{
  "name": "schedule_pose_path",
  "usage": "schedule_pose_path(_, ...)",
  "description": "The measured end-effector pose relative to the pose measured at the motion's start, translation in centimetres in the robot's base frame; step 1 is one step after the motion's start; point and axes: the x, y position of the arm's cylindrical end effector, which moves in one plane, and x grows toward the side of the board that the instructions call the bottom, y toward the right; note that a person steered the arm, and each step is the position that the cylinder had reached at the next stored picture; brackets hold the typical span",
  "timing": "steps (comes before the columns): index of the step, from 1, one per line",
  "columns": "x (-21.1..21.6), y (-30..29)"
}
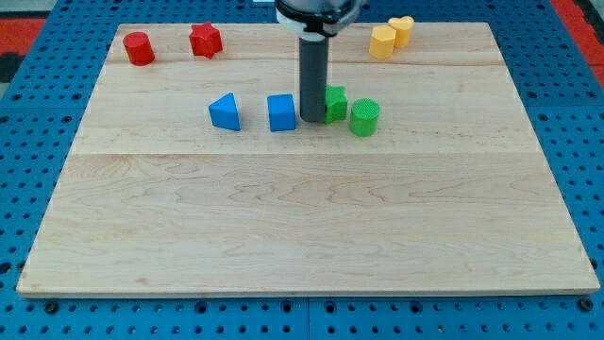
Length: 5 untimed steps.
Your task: Move the green star and green circle to the top center
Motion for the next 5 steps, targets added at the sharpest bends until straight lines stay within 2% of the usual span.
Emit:
schedule_pose_path(1, 0.5, 0.6)
schedule_pose_path(3, 8.7, 2.5)
schedule_pose_path(4, 6.6, 6.8)
schedule_pose_path(5, 3.6, 5.7)
